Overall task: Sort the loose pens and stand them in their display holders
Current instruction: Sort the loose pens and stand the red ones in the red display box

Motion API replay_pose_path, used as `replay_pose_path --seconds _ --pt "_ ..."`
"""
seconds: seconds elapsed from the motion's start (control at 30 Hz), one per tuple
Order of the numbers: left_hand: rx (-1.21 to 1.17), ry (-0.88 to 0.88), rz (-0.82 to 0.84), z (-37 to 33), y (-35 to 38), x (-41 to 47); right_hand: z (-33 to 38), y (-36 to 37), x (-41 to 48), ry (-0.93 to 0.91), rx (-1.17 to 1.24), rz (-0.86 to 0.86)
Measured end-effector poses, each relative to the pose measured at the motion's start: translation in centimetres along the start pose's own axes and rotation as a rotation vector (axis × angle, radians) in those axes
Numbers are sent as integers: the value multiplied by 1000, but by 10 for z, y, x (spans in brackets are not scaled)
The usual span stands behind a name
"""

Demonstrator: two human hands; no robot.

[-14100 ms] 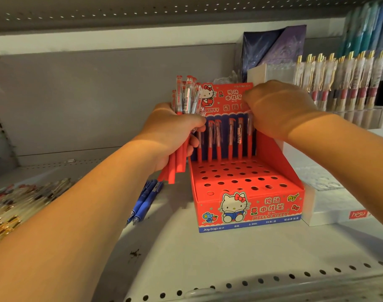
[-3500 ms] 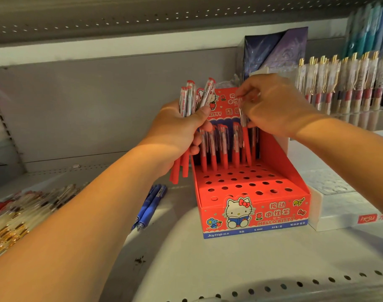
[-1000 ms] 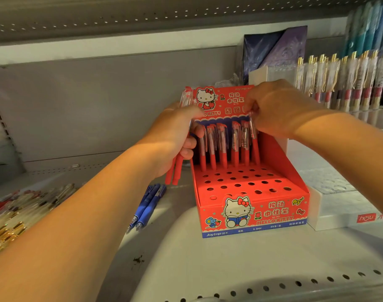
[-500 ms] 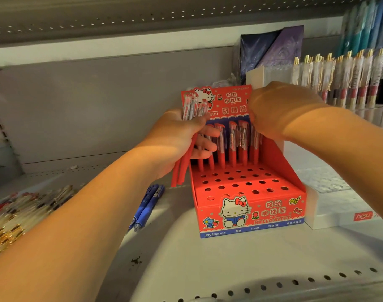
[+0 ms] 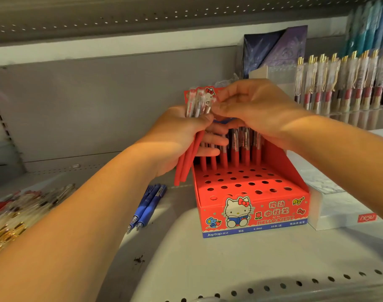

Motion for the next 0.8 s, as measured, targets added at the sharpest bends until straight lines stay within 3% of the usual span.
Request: replay_pose_path --seconds 0.1,0.27,0.37,0.47,0.63,0.8 --pt "10 -40 17 2 4 -1 -1 1 -1 34 108 -16" --pt "-14 -18 -153 -2 -6 3 1 -1 2 107 267 -139" --pt "64 -3 -250 -4 -12 3 1 -3 3 78 158 -228" --pt "107 0 -310 -4 -16 2 -4 -2 2 39 50 -211" --pt "97 -35 -285 -4 -14 2 -12 5 3 -42 -68 -146" --pt "-57 -102 -185 -5 -13 1 -18 5 4 -67 -156 -78"
Point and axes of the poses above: each hand's wrist, its own x-axis towards the middle knuckle, its own y-axis out of the palm, z = x × y, the point moved 2 cm from there along x, towards the middle knuckle, and after that the axes turned 13 degrees about -y, right-handed, at the moved point
